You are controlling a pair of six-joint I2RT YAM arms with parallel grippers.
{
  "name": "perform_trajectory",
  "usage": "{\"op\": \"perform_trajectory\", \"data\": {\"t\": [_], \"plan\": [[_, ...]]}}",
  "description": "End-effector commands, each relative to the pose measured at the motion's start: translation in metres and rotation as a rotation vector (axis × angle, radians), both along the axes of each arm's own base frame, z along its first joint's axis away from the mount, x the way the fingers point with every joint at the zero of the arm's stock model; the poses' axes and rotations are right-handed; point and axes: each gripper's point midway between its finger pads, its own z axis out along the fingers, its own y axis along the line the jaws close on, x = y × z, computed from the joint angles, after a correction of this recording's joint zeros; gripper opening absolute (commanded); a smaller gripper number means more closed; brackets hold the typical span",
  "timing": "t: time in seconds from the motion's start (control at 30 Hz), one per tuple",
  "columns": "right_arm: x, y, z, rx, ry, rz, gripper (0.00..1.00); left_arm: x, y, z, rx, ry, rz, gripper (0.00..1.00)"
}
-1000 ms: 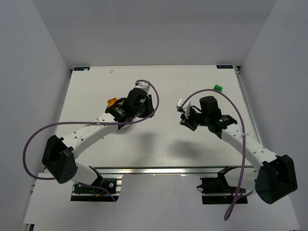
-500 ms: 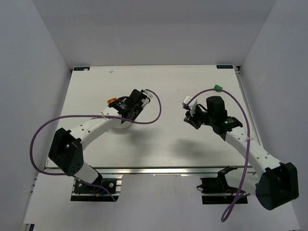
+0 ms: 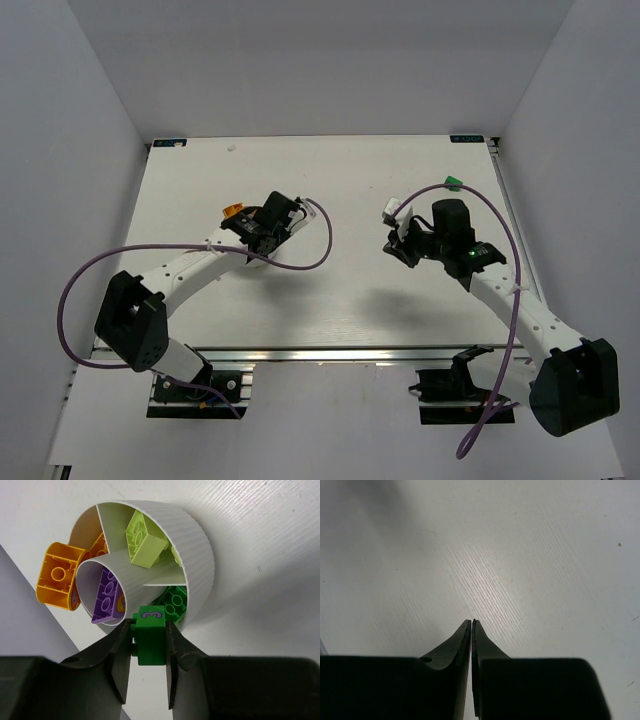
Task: Sort the legos into containers by color
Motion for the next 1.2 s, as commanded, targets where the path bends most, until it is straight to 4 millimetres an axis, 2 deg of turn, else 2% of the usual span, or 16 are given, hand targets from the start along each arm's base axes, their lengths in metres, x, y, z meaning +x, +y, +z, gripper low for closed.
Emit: {"op": "perform_trajectory", "data": {"t": [0.0, 0.13, 0.27, 0.3, 0.5, 0.6, 0.7, 0.73, 0.77, 0.87, 0.93, 0.97, 1.0, 1.07, 1.13, 1.17], "plan": [[0.0, 0.002, 0.009, 0.033, -0.016, 0.01, 0.09, 0.004, 0.007, 0.018, -0.001, -0.063, -0.015, 0.0], [-0.001, 0.001, 0.009, 0.039, -0.011, 0.011, 0.1, 0.008, 0.012, 0.018, 0.02, -0.072, -0.005, 0.12], [-0.001, -0.001, 0.009, 0.041, -0.008, 0.007, 0.1, 0.008, 0.014, 0.013, 0.035, -0.072, 0.001, 0.45], [-0.001, -0.001, 0.009, 0.043, -0.008, 0.008, 0.11, 0.008, 0.015, 0.011, 0.042, -0.073, 0.006, 0.64], [0.002, -0.004, 0.011, 0.046, -0.009, -0.004, 0.13, 0.009, 0.013, 0.018, 0.017, -0.092, 0.009, 0.66], [0.006, -0.009, 0.012, 0.04, -0.014, -0.029, 0.13, 0.012, 0.012, 0.036, -0.016, -0.129, 0.024, 0.66], [0.03, -0.026, 0.016, 0.026, -0.033, -0.188, 0.11, 0.013, -0.004, 0.074, -0.147, -0.215, 0.043, 0.41], [0.041, -0.034, 0.017, 0.026, -0.038, -0.263, 0.0, 0.012, -0.011, 0.084, -0.241, -0.235, 0.08, 0.27], [0.063, -0.052, 0.017, 0.019, -0.05, -0.433, 0.0, 0.008, -0.025, 0.103, -0.364, -0.246, 0.06, 0.04], [0.105, -0.081, 0.01, -0.039, -0.058, -0.64, 0.0, -0.002, -0.044, 0.128, -0.733, -0.267, 0.169, 0.0], [0.125, -0.1, 0.001, -0.082, 0.006, -0.74, 0.32, -0.016, -0.065, 0.126, -0.869, -0.205, 0.109, 0.07], [0.136, -0.101, -0.021, -0.125, 0.079, -0.739, 0.44, -0.022, -0.071, 0.123, -0.909, -0.186, 0.086, 0.23], [0.153, -0.108, -0.007, -0.118, 0.077, -0.75, 0.68, -0.033, -0.08, 0.116, -0.97, -0.16, 0.028, 0.61], [0.174, -0.117, -0.024, -0.155, 0.118, -0.76, 0.82, -0.04, -0.082, 0.104, -1.002, -0.14, 0.021, 0.79], [0.2, -0.13, -0.009, -0.191, 0.089, -0.754, 0.89, -0.05, -0.084, 0.089, -0.996, -0.101, -0.021, 0.84], [0.21, -0.133, -0.025, -0.204, 0.134, -0.724, 0.89, -0.052, -0.082, 0.083, -0.984, -0.095, -0.018, 0.84]]}}
